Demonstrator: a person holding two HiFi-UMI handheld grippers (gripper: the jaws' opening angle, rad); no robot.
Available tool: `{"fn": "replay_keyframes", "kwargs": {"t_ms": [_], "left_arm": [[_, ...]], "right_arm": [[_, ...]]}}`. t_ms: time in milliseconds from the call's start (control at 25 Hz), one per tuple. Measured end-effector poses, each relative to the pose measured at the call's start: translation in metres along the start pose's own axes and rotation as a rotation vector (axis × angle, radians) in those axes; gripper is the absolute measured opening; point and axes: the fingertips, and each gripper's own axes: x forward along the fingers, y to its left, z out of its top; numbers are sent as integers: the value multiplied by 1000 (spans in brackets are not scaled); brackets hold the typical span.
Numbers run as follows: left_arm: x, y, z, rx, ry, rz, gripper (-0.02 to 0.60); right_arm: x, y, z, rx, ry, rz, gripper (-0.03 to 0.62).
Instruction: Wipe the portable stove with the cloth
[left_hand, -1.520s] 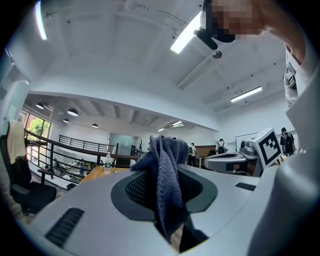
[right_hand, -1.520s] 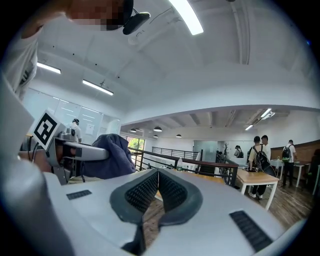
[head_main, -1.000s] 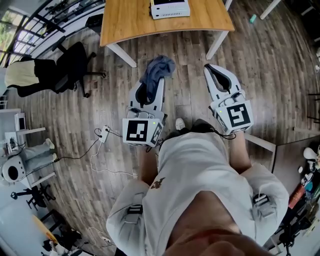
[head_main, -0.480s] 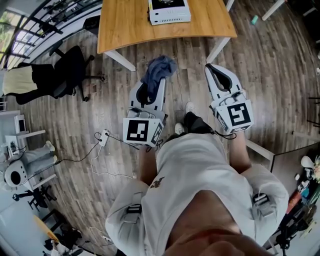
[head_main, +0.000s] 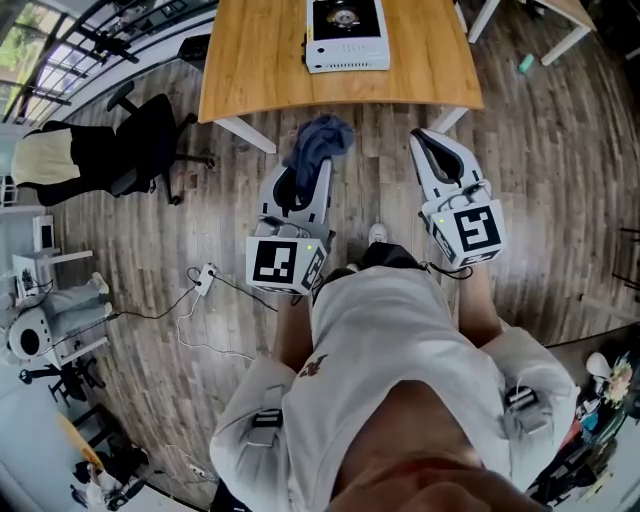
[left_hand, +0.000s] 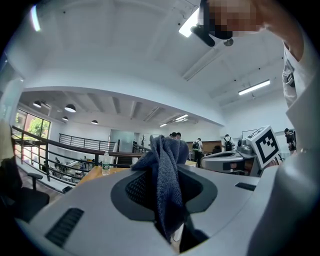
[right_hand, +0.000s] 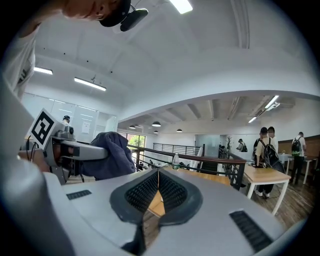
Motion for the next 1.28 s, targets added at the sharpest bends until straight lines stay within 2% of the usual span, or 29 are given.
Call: {"fn": "replay_keyframes", "kwargs": {"t_ms": [240, 600, 960, 1280], "left_arm": [[30, -1, 1, 2, 2, 42, 114], [57, 7, 0, 3, 21, 43, 114], [96, 39, 1, 0, 10, 24, 114], [137, 85, 9, 2, 1, -3, 114]], "right_arm": [[18, -32, -3, 3, -1, 37, 21], [40, -50, -6, 23, 5, 44, 21], [83, -70, -2, 14, 9, 18, 21], [138, -85, 8, 5, 6, -9, 21]]}}
